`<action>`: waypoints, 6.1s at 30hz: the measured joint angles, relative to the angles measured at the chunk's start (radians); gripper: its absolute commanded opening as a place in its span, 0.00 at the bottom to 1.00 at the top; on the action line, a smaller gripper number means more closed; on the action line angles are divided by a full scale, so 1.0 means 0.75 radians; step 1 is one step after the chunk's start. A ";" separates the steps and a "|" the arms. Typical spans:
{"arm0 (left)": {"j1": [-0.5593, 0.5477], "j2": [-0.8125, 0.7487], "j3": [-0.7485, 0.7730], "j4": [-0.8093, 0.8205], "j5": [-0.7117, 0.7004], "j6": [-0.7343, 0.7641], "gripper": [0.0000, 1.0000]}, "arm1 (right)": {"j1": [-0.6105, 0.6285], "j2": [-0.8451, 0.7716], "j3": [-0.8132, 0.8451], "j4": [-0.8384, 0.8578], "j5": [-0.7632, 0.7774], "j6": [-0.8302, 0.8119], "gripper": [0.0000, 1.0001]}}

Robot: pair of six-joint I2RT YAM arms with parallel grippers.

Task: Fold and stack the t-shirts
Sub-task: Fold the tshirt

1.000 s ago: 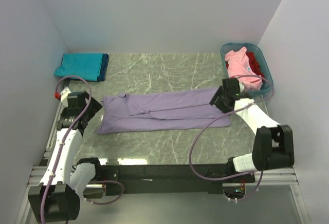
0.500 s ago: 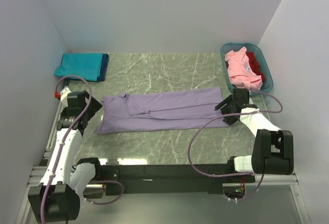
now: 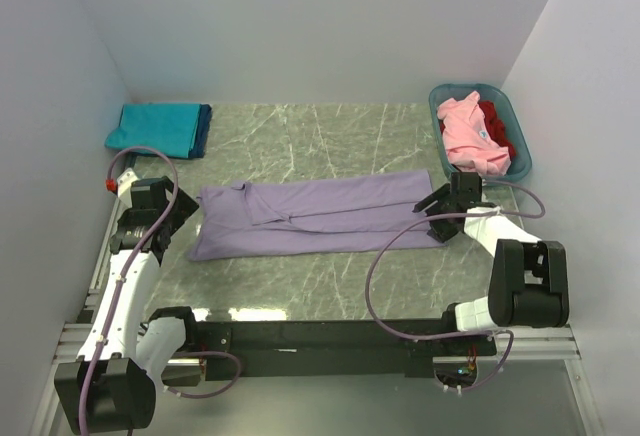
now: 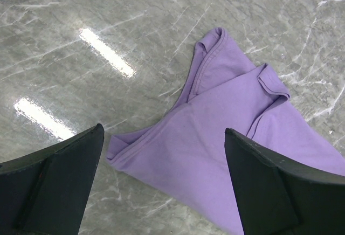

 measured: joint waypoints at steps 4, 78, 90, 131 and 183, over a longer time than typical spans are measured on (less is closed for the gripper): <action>0.000 0.000 0.000 0.000 0.001 0.000 0.99 | 0.000 0.016 -0.001 0.024 -0.012 0.011 0.77; -0.218 0.696 0.044 0.040 0.199 -0.213 0.65 | -0.230 -0.022 -0.009 -0.148 -0.052 -0.323 0.55; -0.075 0.401 -0.031 -0.126 0.198 -0.241 0.97 | -0.228 -0.141 -0.063 -0.187 0.012 -0.309 0.56; -0.091 0.244 0.067 0.091 0.048 0.096 0.99 | 1.303 0.839 1.018 -0.271 0.393 -1.272 0.59; -0.405 1.169 0.583 0.119 0.270 -0.017 0.53 | 1.182 0.899 1.092 -0.193 0.274 -1.246 0.56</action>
